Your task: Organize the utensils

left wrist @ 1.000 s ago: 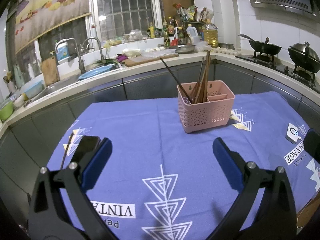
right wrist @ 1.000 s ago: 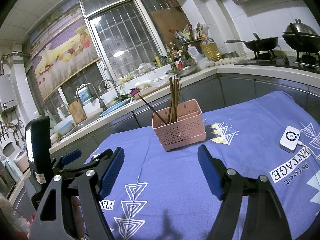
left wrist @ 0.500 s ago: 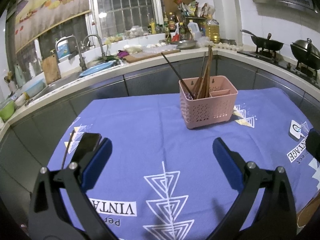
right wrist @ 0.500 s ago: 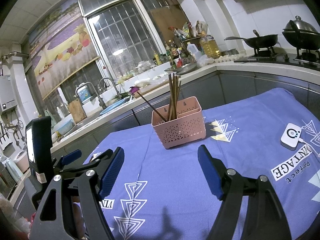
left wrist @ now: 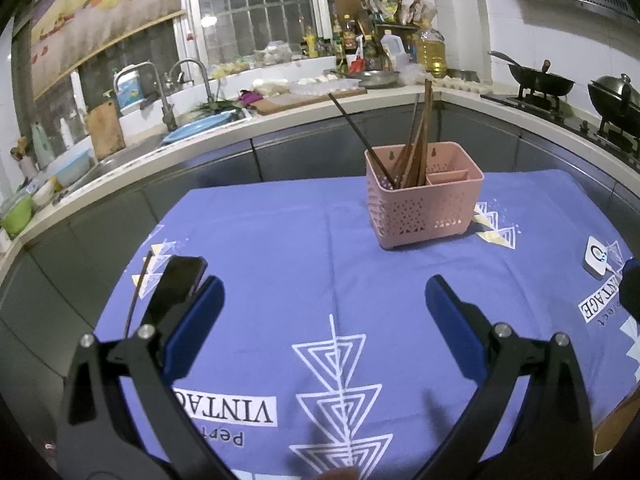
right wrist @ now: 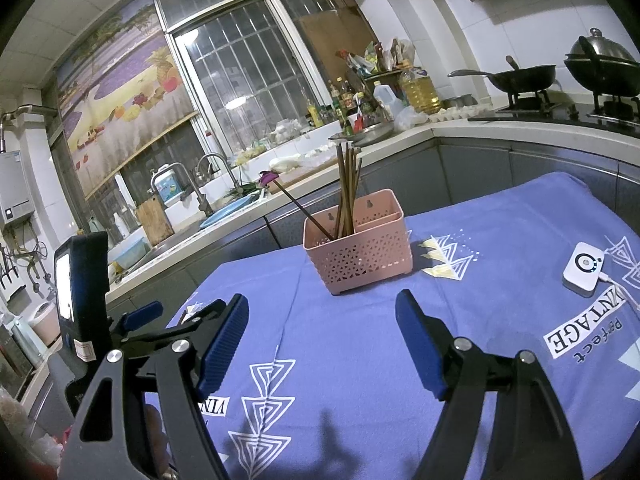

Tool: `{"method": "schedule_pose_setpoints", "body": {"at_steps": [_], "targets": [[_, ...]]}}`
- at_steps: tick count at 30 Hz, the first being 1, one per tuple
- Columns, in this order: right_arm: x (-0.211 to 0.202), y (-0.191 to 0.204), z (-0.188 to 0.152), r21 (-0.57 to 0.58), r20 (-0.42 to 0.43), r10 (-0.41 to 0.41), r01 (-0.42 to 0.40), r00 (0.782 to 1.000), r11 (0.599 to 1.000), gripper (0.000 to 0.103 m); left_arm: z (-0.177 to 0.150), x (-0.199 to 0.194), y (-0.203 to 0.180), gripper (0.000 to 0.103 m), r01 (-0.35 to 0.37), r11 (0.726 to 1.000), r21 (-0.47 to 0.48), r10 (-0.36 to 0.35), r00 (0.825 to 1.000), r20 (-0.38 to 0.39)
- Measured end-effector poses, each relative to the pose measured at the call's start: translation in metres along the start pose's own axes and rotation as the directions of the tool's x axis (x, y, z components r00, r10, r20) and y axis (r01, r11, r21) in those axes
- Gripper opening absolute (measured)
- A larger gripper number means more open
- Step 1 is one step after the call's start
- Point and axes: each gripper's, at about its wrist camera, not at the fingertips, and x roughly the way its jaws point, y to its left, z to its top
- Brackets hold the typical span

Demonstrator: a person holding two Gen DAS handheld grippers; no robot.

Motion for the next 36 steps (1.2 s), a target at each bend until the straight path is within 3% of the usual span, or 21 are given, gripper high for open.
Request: {"method": "schedule_pose_setpoints", "body": {"at_steps": [14,36], "targets": [[0.003,0.005,-0.017,0.009,-0.032,0.0,0.001,0.999,1.0,0.076,0.0,0.003,0.001,0.097,-0.003,1.0,0.003,0.003,1.0,0.001],[0.005,0.003,-0.01,0.011,-0.034,-0.001,0.001,0.999,1.0,0.076,-0.005,0.005,0.002,0.097,-0.015,1.0,0.011,0.015,1.0,-0.007]]}}
